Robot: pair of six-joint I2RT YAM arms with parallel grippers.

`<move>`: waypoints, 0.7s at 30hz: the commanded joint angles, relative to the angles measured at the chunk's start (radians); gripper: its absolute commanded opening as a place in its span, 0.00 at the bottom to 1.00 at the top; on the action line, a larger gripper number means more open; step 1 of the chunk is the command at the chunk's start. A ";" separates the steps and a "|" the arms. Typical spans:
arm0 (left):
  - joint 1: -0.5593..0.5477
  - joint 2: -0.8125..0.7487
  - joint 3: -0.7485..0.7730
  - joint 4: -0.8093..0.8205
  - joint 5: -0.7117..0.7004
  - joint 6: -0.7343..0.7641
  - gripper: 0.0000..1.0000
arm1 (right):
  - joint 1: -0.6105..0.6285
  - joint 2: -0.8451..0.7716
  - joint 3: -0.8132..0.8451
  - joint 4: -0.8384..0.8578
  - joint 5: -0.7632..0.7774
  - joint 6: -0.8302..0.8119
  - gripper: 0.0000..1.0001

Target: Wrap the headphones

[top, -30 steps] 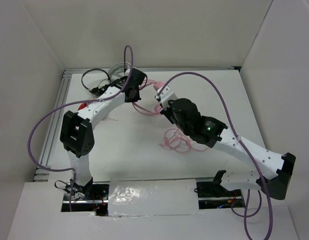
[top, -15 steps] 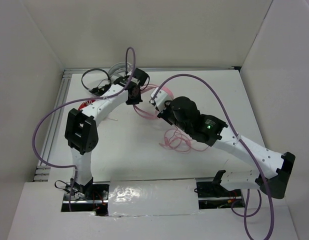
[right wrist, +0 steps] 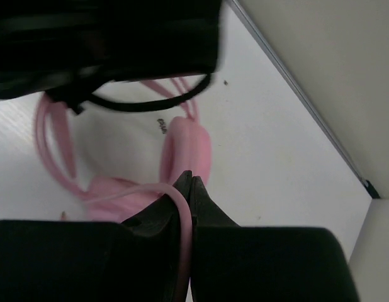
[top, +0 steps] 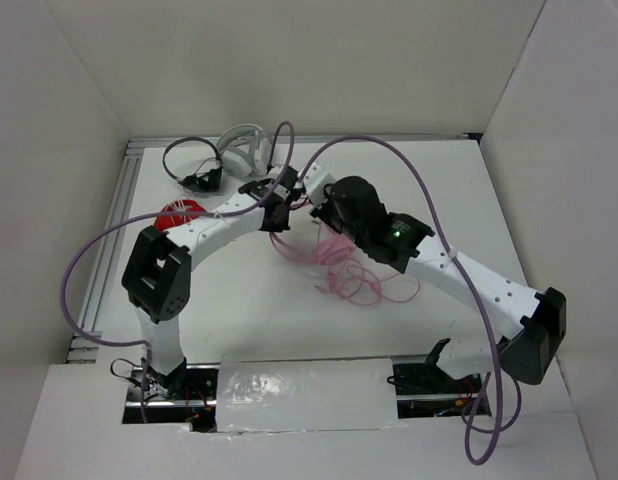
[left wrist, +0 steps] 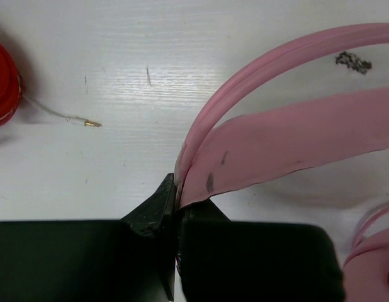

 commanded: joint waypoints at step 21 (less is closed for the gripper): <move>-0.089 -0.532 -0.437 0.549 0.366 0.468 0.00 | -0.364 0.104 0.195 0.357 -0.347 0.127 0.24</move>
